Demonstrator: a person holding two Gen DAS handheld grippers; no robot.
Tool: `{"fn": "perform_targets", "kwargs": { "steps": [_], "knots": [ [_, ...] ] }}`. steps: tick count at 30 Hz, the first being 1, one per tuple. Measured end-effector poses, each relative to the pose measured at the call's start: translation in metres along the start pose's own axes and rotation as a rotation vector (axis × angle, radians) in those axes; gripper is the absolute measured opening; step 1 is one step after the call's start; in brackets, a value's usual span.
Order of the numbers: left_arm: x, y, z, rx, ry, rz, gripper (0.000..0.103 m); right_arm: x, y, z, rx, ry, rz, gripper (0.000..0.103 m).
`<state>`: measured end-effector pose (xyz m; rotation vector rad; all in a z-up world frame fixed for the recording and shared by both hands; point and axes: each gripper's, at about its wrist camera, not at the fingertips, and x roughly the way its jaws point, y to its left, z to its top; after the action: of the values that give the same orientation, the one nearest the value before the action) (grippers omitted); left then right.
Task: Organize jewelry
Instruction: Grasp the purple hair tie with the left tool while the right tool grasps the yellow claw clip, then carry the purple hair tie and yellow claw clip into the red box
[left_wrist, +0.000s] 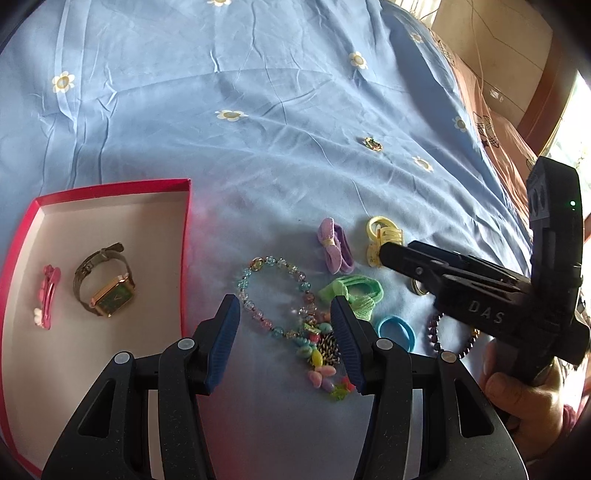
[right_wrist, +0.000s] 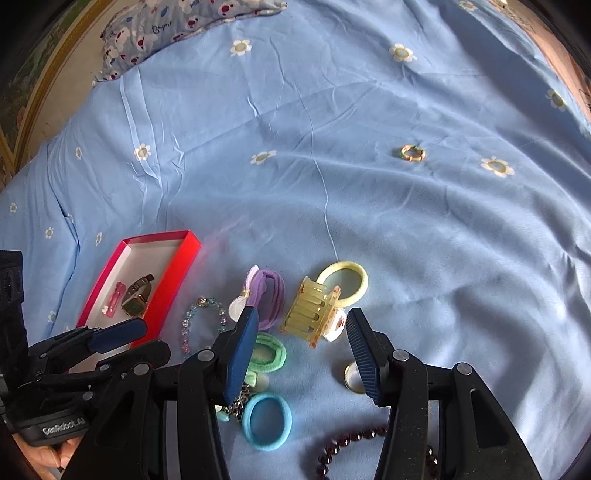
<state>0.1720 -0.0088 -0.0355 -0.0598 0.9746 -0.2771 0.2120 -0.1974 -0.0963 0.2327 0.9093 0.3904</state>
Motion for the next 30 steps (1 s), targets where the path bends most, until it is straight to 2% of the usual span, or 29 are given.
{"fn": "perform_targets", "kwargs": {
  "steps": [2, 3, 4, 12, 13, 14, 16, 21, 30],
  "knots": [
    [0.005, -0.003, 0.004, 0.007, 0.007, -0.007, 0.050, 0.007, 0.001, 0.001, -0.012, 0.014, -0.007, 0.049],
    [0.007, -0.004, 0.006, 0.011, 0.009, -0.010, 0.050, 0.010, 0.000, 0.001, -0.018, 0.020, -0.017, 0.034],
    [0.010, -0.007, 0.009, 0.016, 0.009, -0.016, 0.050, 0.012, -0.002, 0.001, -0.015, 0.025, -0.017, 0.025],
    [0.048, -0.030, 0.033, 0.061, 0.048, -0.036, 0.050, -0.013, -0.023, 0.000, 0.038, -0.030, -0.003, 0.023],
    [0.053, -0.031, 0.035, 0.061, 0.057, -0.039, 0.047, -0.015, -0.024, 0.000, 0.046, -0.034, 0.002, 0.023],
    [0.058, -0.031, 0.036, 0.059, 0.066, -0.042, 0.032, -0.018, -0.025, -0.001, 0.051, -0.036, 0.006, 0.023],
    [0.068, -0.031, 0.037, 0.051, 0.092, -0.057, 0.011, -0.023, -0.027, -0.003, 0.056, -0.041, 0.010, 0.023],
    [0.056, -0.026, 0.032, 0.037, 0.054, -0.071, 0.010, -0.032, -0.027, -0.007, 0.065, -0.053, 0.036, 0.023],
    [0.002, -0.009, 0.017, -0.016, -0.035, -0.082, 0.010, -0.041, -0.007, -0.009, 0.038, -0.064, 0.083, 0.023]
  ]
}}
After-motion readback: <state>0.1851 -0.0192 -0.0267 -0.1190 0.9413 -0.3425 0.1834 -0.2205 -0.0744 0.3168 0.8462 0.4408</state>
